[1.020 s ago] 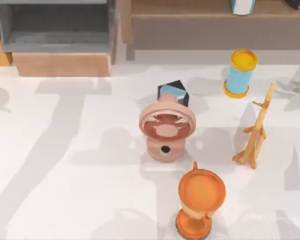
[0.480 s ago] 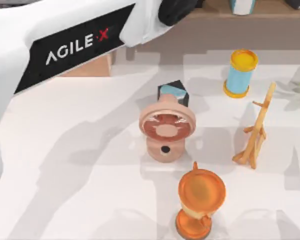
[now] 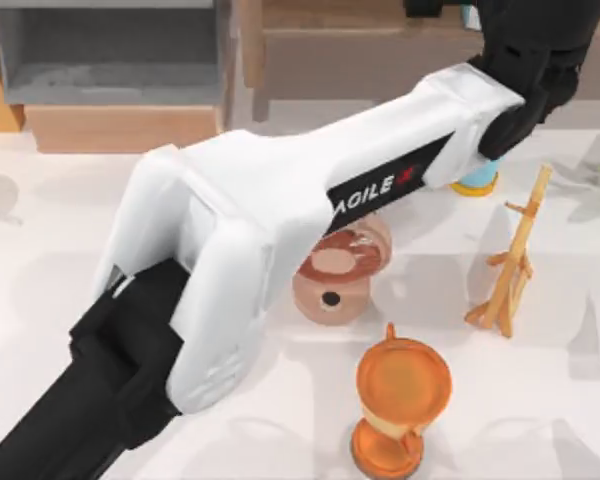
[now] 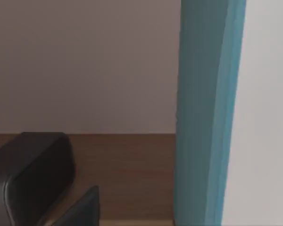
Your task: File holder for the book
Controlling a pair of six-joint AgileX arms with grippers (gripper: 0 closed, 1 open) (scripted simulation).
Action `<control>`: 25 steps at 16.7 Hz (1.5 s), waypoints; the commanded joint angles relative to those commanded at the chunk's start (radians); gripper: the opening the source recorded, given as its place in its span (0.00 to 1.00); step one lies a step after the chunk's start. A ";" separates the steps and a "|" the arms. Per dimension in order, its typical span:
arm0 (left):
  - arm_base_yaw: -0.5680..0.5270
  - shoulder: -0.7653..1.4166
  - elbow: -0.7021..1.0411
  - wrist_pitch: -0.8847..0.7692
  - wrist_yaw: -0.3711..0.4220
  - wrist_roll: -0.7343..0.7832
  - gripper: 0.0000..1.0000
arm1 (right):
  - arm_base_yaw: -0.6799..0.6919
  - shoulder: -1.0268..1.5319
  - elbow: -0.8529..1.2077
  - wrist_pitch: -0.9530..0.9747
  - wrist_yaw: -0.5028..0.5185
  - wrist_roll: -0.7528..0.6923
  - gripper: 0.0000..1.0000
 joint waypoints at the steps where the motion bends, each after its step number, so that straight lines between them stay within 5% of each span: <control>1: -0.005 0.035 0.035 0.002 -0.010 0.000 1.00 | 0.000 0.000 0.000 0.000 0.000 0.000 1.00; 10: -0.005 0.084 0.087 -0.002 -0.018 0.000 1.00 | 0.000 0.000 0.000 0.000 0.000 0.000 1.00; 20: 0.012 0.256 0.433 -0.174 0.003 -0.003 1.00 | 0.000 0.000 0.000 0.000 0.000 0.000 1.00; 25: 0.014 0.270 0.463 -0.191 0.005 -0.003 1.00 | 0.000 0.000 0.000 0.000 0.000 0.000 1.00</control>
